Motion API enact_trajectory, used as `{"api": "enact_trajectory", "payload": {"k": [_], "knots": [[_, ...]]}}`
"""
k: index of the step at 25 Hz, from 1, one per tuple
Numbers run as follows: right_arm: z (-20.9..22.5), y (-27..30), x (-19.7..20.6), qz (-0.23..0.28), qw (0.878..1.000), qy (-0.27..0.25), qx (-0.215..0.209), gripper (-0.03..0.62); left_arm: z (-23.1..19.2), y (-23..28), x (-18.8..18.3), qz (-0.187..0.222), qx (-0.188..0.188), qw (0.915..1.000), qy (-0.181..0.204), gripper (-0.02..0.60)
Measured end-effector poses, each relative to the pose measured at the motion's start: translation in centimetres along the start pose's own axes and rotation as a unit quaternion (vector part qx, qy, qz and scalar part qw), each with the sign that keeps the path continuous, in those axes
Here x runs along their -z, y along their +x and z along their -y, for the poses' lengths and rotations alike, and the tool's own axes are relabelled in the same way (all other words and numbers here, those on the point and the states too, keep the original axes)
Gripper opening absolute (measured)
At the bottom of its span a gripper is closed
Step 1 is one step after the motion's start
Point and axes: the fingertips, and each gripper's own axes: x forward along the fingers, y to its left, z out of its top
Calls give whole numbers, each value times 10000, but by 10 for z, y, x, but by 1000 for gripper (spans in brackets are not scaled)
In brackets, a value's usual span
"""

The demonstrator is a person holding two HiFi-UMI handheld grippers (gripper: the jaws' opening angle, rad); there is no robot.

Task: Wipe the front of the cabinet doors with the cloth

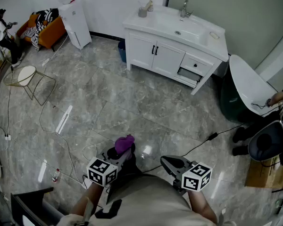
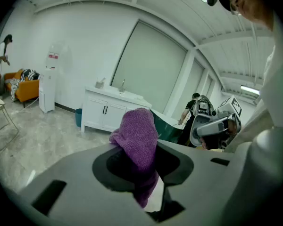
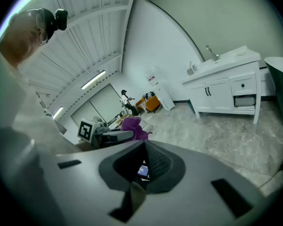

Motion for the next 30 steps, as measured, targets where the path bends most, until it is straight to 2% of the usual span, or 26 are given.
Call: {"api": "enact_trajectory", "payload": {"k": [3,5,7,10,12,15,18,20,22,24,26,30], "knots": [[9,64,-52,-47,9999,119,-42,9,-61,17,-44,-33,236,9997,-95,120],[8,101,-82,-97,9999,-21,-63,9,-102,25,-70,-22,370,9991,-212,120],[12,128,-108,-123,9998,-130,12,9,-140,33,-95,35,333,9992,-213,120],[26,153,-142,-48,10000,-9,39,9,-179,44,-125,26,208,9998,-11,120],[36,171,-160,-69,9999,143,-11,9,-203,53,-134,-135,76,9999,-43,120],[57,196,-183,-83,9997,236,4,9,-241,73,-139,-299,-144,9990,-293,120],[88,221,-211,-86,9996,267,-77,9,-278,110,-164,-338,-328,9979,-442,120],[113,238,-233,-83,9992,358,-177,9,-300,138,-193,-292,-579,9971,-398,119],[141,250,-257,13,9972,695,-262,9,-318,165,-225,-253,-785,9961,-301,118],[161,260,-278,178,9929,1108,-404,9,-331,190,-253,-285,-840,9959,-155,118],[177,270,-290,147,9898,1287,-588,9,-343,208,-277,-247,-897,9957,25,118],[192,314,-313,-297,9909,950,-911,9,-386,227,-326,122,-1299,9912,222,120]]}}
